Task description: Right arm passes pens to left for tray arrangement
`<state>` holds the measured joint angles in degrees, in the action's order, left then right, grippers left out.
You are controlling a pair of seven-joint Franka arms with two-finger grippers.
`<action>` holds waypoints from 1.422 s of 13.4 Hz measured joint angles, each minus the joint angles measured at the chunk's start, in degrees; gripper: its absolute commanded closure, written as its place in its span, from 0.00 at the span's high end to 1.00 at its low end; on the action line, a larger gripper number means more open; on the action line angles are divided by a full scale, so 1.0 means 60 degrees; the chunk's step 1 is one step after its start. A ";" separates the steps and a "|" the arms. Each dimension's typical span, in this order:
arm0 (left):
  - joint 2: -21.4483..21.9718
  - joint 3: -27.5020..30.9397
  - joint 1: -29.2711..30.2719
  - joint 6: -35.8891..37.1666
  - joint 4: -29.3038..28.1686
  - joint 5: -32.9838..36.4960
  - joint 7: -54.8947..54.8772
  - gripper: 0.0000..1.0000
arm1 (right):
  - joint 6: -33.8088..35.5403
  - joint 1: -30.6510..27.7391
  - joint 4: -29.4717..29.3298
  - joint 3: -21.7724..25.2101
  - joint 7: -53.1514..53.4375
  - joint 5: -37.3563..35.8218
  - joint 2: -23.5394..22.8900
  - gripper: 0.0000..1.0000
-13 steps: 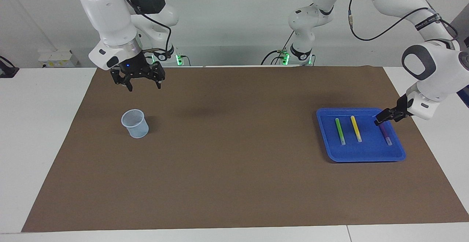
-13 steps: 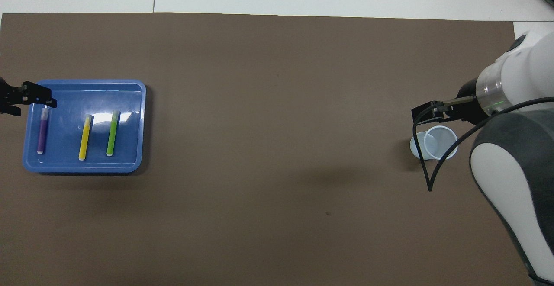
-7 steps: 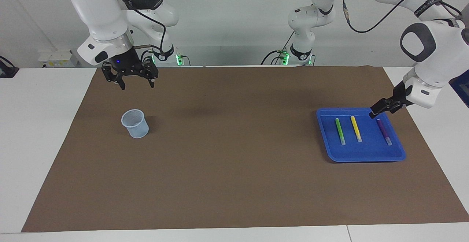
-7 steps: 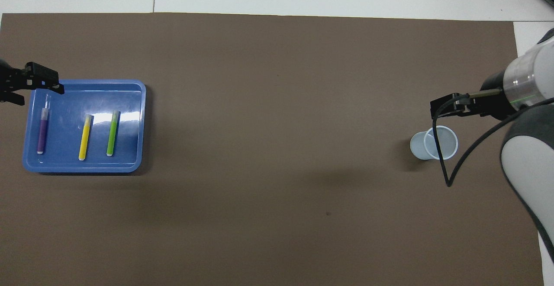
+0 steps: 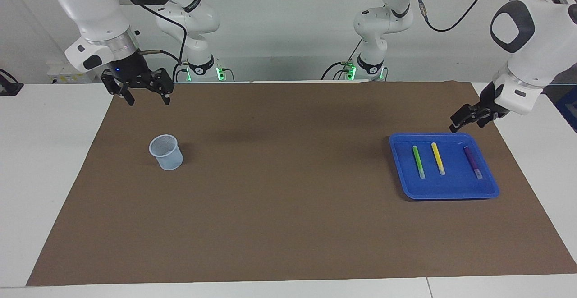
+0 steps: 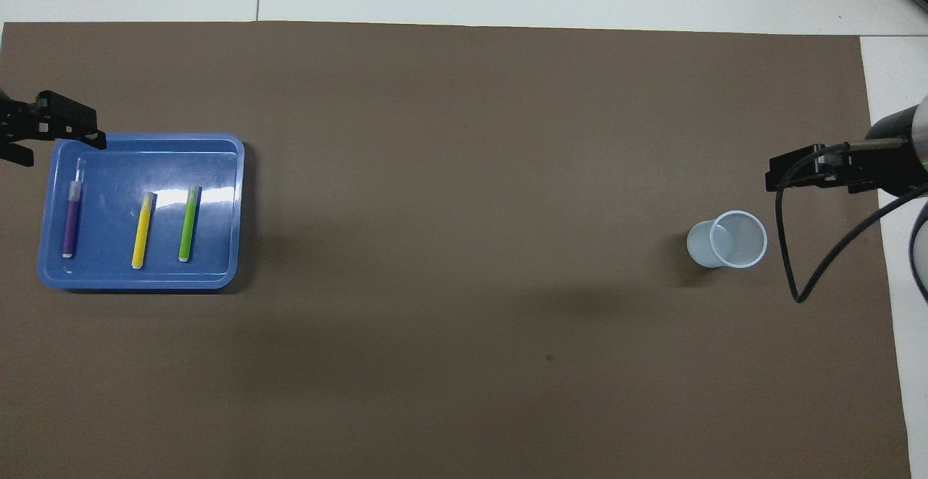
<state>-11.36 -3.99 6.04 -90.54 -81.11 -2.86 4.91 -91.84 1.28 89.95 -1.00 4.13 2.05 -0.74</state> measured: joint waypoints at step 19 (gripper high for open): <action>0.2166 0.0134 -0.1097 0.0962 -0.1344 0.0139 0.0003 1.00 | 0.0009 0.0001 0.0006 -0.0022 0.0000 0.0100 0.0000 1.00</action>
<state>1.64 -3.19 -0.54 -84.77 -89.17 -2.02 4.93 -91.79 1.29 89.99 -1.13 4.13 2.65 -0.74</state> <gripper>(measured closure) 0.000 0.000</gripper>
